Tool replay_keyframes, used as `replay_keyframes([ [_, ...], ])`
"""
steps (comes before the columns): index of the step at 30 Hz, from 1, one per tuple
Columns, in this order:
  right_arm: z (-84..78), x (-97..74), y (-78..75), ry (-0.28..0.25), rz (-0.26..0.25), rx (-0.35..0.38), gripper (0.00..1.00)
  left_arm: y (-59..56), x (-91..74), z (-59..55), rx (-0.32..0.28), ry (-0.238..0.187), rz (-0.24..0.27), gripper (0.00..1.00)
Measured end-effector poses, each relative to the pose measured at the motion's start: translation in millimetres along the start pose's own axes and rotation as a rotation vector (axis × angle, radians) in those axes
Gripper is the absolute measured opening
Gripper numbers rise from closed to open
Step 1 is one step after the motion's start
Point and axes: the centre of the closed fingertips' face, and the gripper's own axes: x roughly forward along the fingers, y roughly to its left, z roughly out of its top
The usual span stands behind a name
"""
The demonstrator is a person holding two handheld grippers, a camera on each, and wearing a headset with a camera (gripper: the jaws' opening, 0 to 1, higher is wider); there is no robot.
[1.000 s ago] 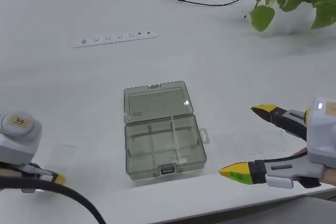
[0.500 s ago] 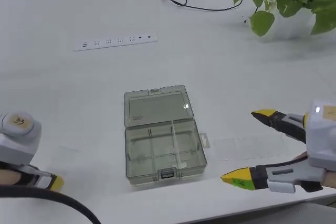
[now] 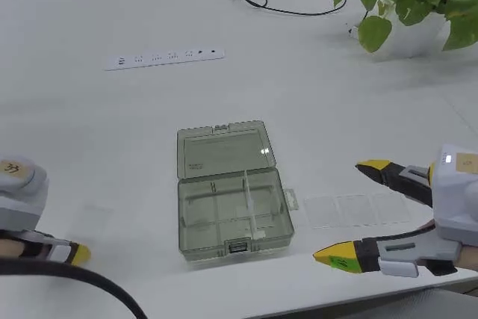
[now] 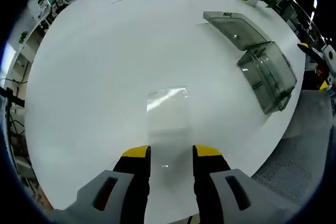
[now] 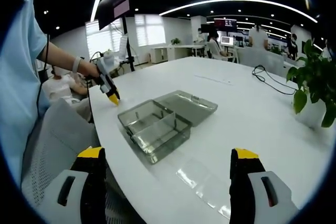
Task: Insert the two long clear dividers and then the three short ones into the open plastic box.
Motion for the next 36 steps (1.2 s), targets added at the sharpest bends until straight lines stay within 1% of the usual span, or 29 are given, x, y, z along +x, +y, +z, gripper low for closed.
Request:
replay_keyframes([
  [1,-1.0,0.3,0.3,0.005,0.0,0.0,0.99,-2.6,-0.3,1.8,-0.025,-0.016,-0.017,0.3],
  [2,-2.3,0.9,0.8,0.012,0.002,0.0,0.99,-5.3,-1.7,5.3,-0.059,-0.042,-0.036,0.3],
  [3,-2.4,1.4,1.0,0.012,0.002,0.0,0.99,-6.4,-2.7,6.6,-0.078,-0.052,-0.045,0.3],
  [4,-2.5,1.8,1.3,0.013,0.002,0.001,0.99,-6.5,-3.5,7.7,-0.087,-0.061,-0.049,0.3],
  [6,-3.3,3.3,1.5,0.018,0.005,0.003,0.99,-10.5,-5.4,12.5,-0.111,-0.095,-0.071,0.3],
  [7,-3.1,4.2,1.6,0.018,0.006,0.005,0.99,-15.8,-6.5,16.5,-0.14,-0.121,-0.102,0.3],
  [9,-2.7,5.4,1.9,0.021,0.009,0.007,0.99,-22.7,-8.1,21.3,-0.192,-0.152,-0.143,0.3],
  [10,-2.4,6.2,1.7,0.023,0.009,0.007,0.99,-25.2,-8.8,24.3,-0.212,-0.17,-0.156,0.3],
  [11,-2.5,6.7,1.4,0.025,0.01,0.007,0.99,-28.0,-10.0,26.5,-0.217,-0.185,-0.168,0.3],
  [16,-2.7,9.1,-0.5,0.037,0.006,0.017,0.98,-44.0,-15.2,34.0,-0.223,-0.225,-0.207,0.3],
  [23,-3.3,10.7,-5.5,0.036,0.001,0.04,0.97,-67.7,-23.5,48.2,-0.217,-0.283,-0.255,0.3],
  [26,-3.2,12.0,-6.4,0.036,0.002,0.049,0.97,-80.9,-30.7,58.6,-0.205,-0.318,-0.279,0.3],
  [29,-2.1,13.8,-6.9,0.037,-0.002,0.065,0.96,-93.3,-35.4,65.8,-0.182,-0.341,-0.292,0.3],
  [30,-2.6,14.4,-8.3,0.044,-0.01,0.078,0.96,-97.2,-36.6,68.2,-0.184,-0.35,-0.303,0.3],
  [31,-2.1,15.4,-9.8,0.042,-0.012,0.089,0.95,-103.8,-38.3,71.7,-0.184,-0.363,-0.319,0.3],
  [34,-0.7,16.7,-12.9,0.035,-0.022,0.113,0.95,-115.4,-39.7,76.4,-0.177,-0.376,-0.339,0.3],
  [36,0.2,17.3,-12.0,0.031,-0.024,0.118,0.95,-125.0,-39.8,79.8,-0.172,-0.384,-0.355,0.3],
])
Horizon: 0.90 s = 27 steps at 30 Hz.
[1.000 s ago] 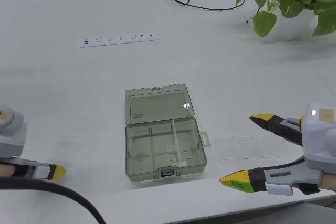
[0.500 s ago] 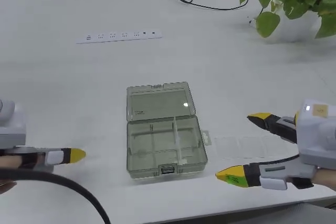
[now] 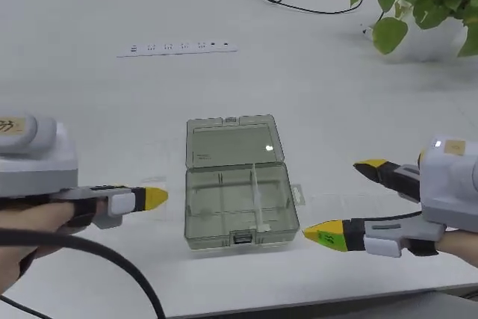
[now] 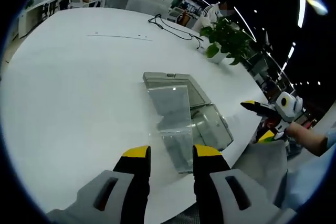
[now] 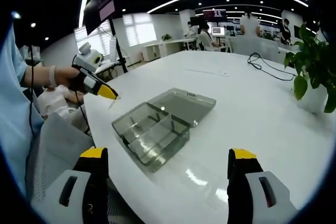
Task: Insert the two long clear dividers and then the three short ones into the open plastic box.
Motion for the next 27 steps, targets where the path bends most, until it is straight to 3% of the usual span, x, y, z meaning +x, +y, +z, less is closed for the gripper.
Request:
replay_keyframes([
  [10,3.6,2.1,-1.5,-0.014,-0.021,0.109,0.91,-42.8,19.8,-1.1,0.038,-0.004,-0.066,0.3],
  [20,11.2,10.6,8.9,-0.017,0.011,0.237,0.84,-74.8,37.1,-3.9,0.098,0.0,-0.099,0.3],
  [27,34.3,17.1,12.2,-0.109,0.037,0.377,0.75,-86.6,43.2,-2.1,0.113,-0.014,-0.108,0.3],
])
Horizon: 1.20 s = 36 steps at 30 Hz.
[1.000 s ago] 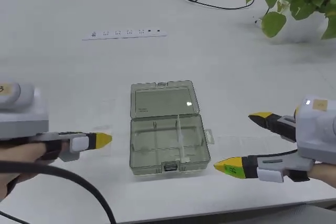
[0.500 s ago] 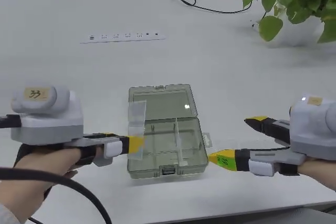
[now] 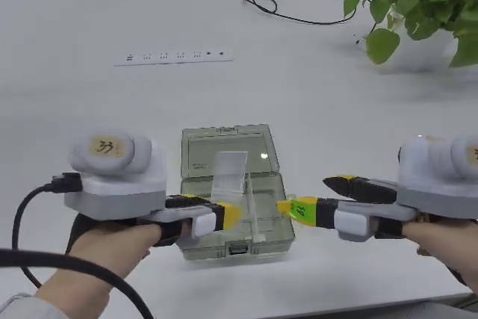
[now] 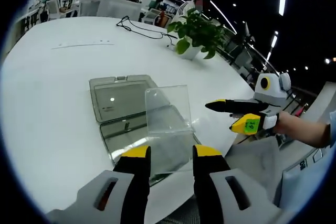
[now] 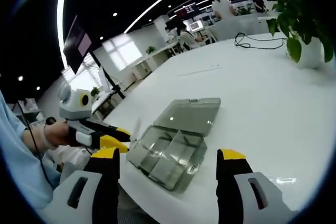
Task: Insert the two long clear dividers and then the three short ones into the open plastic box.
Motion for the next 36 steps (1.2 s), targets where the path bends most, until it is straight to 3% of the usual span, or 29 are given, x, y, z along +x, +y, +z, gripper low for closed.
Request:
replay_keyframes([
  [4,10.8,6.0,5.9,-0.032,0.017,0.074,0.71,-6.6,4.6,1.1,-0.008,-0.014,-0.01,0.3],
  [7,16.4,11.3,15.2,-0.041,0.042,0.116,0.62,-11.3,7.6,1.1,-0.007,-0.02,-0.013,0.3],
  [12,16.1,20.6,32.5,-0.005,0.087,0.168,0.44,-17.0,10.8,0.1,0.0,-0.024,-0.017,0.3],
  [22,5.4,31.4,44.6,0.07,0.096,0.255,0.17,-17.3,9.6,-0.5,-0.009,-0.038,-0.012,0.3],
  [36,-1.1,40.2,52.7,0.121,0.094,0.258,0.05,-21.5,10.6,-0.6,-0.018,-0.047,-0.019,0.3],
])
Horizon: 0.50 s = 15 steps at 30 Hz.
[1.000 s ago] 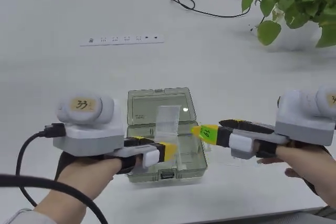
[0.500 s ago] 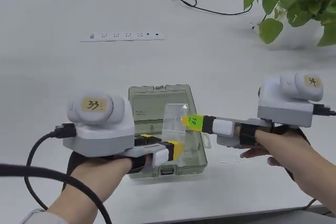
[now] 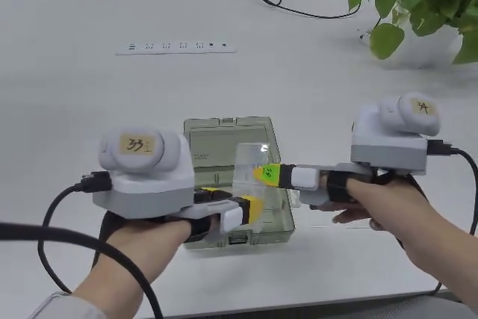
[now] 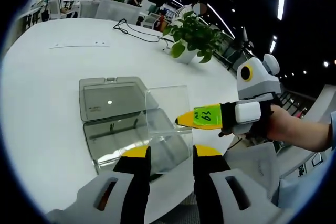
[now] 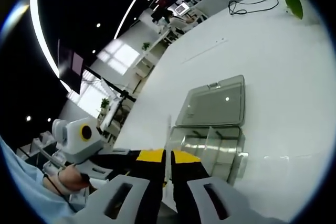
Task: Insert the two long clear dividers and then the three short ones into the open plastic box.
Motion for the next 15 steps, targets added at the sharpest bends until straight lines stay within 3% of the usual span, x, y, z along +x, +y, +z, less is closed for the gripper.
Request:
replay_keyframes([
  [8,1.5,1.2,-2.2,0.012,-0.017,-0.015,0.03,0.9,0.2,1.1,-0.007,-0.006,0.007,0.3],
  [15,-2.1,2.2,-5.1,0.055,-0.056,-0.015,0.02,0.9,2.1,-2.6,-0.023,0.004,0.02,0.3],
])
